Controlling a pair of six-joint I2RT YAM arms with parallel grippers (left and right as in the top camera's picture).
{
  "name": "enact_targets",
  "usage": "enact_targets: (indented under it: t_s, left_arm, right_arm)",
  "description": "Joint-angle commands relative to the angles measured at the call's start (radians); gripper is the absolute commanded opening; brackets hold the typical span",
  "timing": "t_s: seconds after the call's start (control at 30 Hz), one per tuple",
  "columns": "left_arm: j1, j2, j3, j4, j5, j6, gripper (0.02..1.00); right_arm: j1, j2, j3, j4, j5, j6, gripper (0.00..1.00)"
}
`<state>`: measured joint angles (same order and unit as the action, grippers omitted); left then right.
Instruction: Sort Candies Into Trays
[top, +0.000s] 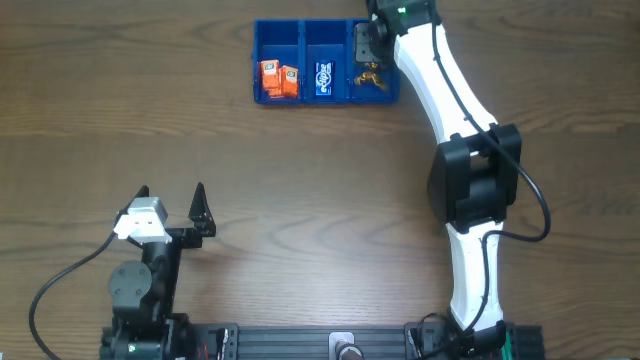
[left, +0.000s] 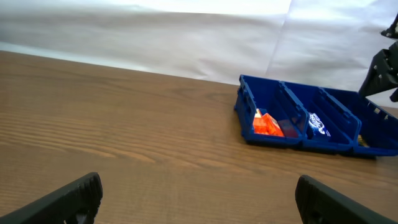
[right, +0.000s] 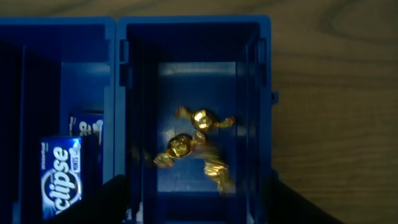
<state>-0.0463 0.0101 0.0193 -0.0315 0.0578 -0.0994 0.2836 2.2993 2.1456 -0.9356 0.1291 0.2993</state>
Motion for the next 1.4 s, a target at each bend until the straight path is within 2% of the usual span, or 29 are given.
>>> enact_targets:
  t_s: [0.03, 0.3, 0.37, 0.5, 0.63, 0.8, 0.9, 1.0, 1.17, 1.27, 1.4]
  left_arm:
    - [0.005, -0.006, -0.014, -0.043, 0.007, 0.014, 0.996]
    - [0.005, -0.006, -0.014, -0.043, 0.007, 0.014, 0.996]
    - [0.005, -0.006, -0.014, -0.043, 0.007, 0.014, 0.998]
    - [0.005, -0.006, -0.014, -0.043, 0.007, 0.014, 0.998]
    - [0.005, -0.006, -0.014, -0.043, 0.007, 0.014, 0.998]
    - [0.005, -0.006, -0.014, -0.043, 0.007, 0.014, 0.998]
    - [0.005, -0.006, -0.014, -0.043, 0.007, 0.014, 0.998]
    - [0.005, -0.006, -0.014, -0.043, 0.007, 0.014, 0.998]
    - [0.005, -0.006, -0.014, -0.043, 0.007, 0.014, 0.998]
    - [0.005, -0.006, -0.014, -0.043, 0.007, 0.014, 0.998]
    - [0.005, -0.006, -0.014, -0.043, 0.007, 0.014, 0.998]
  right_arm:
    - [-0.002, -0.003, 0.019, 0.005, 0.008, -0.016, 0.998]
    - [-0.05, -0.141, 0.007, -0.108, 0.029, -0.032, 0.998]
    - [-0.05, -0.23, -0.024, -0.116, 0.063, -0.071, 0.998]
    - [-0.056, -0.392, -0.109, -0.116, 0.158, -0.084, 0.998]
    - [-0.084, -0.567, -0.258, -0.092, 0.166, -0.119, 0.998]
    - [-0.101, -0.839, -0.578, 0.052, 0.166, -0.126, 0.998]
    - [-0.17, -1.025, -0.802, 0.143, 0.154, -0.126, 0.998]
    - [-0.232, -1.184, -0.979, 0.211, 0.097, -0.126, 0.998]
    - [-0.285, -1.45, -1.278, 0.374, 0.09, -0.127, 0.998]
    - [-0.301, -1.621, -1.518, 0.559, 0.078, -0.18, 0.998]
    - [-0.302, -1.758, -1.72, 0.727, 0.035, -0.182, 0.998]
